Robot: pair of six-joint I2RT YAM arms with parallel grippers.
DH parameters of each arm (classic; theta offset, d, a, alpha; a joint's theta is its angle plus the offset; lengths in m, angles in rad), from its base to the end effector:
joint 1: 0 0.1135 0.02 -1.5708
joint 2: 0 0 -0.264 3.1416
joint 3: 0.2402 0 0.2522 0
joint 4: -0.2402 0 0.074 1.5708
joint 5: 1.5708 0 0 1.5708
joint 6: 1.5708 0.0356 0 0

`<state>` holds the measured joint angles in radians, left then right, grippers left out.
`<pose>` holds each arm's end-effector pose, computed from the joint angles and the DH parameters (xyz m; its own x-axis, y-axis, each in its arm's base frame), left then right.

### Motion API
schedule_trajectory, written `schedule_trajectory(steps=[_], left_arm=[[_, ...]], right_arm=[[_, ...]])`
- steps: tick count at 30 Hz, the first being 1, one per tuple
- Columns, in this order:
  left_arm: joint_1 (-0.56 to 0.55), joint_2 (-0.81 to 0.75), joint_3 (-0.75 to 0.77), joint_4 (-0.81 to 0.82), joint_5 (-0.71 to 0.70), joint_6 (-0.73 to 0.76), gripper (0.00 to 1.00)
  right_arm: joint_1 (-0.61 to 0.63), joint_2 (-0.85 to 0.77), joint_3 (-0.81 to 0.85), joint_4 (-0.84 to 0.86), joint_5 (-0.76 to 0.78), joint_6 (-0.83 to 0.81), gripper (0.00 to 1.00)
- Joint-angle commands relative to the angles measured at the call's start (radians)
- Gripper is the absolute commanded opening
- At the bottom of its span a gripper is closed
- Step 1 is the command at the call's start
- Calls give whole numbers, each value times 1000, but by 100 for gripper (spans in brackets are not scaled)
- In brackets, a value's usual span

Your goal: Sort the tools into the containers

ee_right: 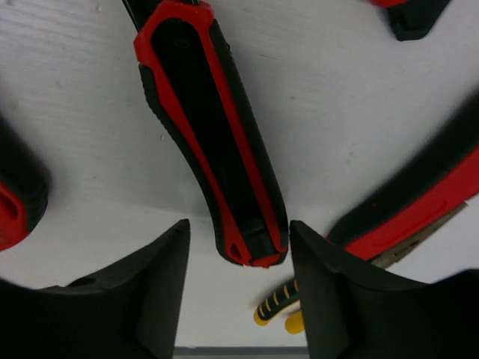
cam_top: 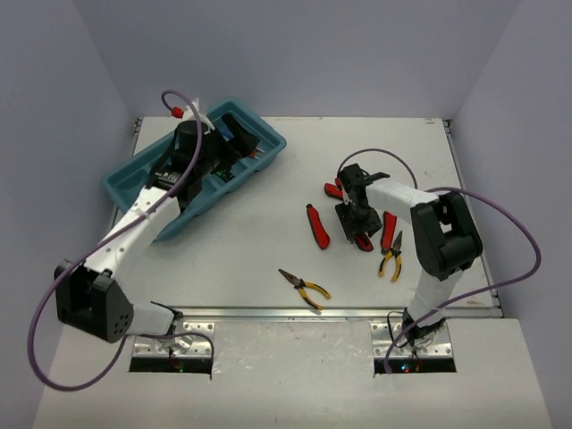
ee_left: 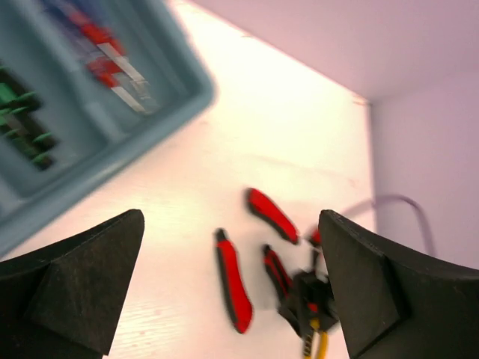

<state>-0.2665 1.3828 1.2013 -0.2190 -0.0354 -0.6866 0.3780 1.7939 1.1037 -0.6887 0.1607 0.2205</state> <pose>0.3123 -0.0839 0.3449 -0.4378 -0.5372 -0.7210 -0.0592 0.8174 -0.5731 0.3054 0.1151 0.1541 -0.9637 -0.1504 -0.2205 -0.1282 0.9854 -0.1116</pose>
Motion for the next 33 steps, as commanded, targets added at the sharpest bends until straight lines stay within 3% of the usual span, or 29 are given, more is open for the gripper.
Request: schedule_trajectory(steps=[1,3,5,6,7,9,13,14,18,21,26,33], left_arm=[[-47,-151,-97,60,65,46,100],[-48,-222,-159,66,87,51,100],[-48,-253,-191,73,100,58,100],[-48,-267,-222,92,118,64,100],[-48,-273,-256,108,151,68,100],[-53,-271,-315,171,241,63,100],[-84,-252,-429,486,430,-30,100],[-111,-248,-460,536,455,-65,100],[-243,-219,-480,690,369,-79,100],[-349,-161,-425,668,231,-56,100],[-414,-71,-332,589,102,-48,97],[-447,10,-262,521,6,-39,71]], right_arm=[[-9,77,51,9,25,-37,50],[-11,114,44,31,7,-31,34],[-11,119,33,48,-16,-25,27],[-10,115,28,54,-27,-11,11],[-10,108,23,57,-35,0,5],[-6,57,6,70,-44,36,0],[-1,-213,-99,195,-174,120,0],[-1,-265,-124,234,-304,134,0],[23,-461,-202,431,-581,269,0],[54,-476,-172,429,-595,318,0],[70,-524,-175,484,-619,409,0],[99,-533,-121,487,-664,424,0]])
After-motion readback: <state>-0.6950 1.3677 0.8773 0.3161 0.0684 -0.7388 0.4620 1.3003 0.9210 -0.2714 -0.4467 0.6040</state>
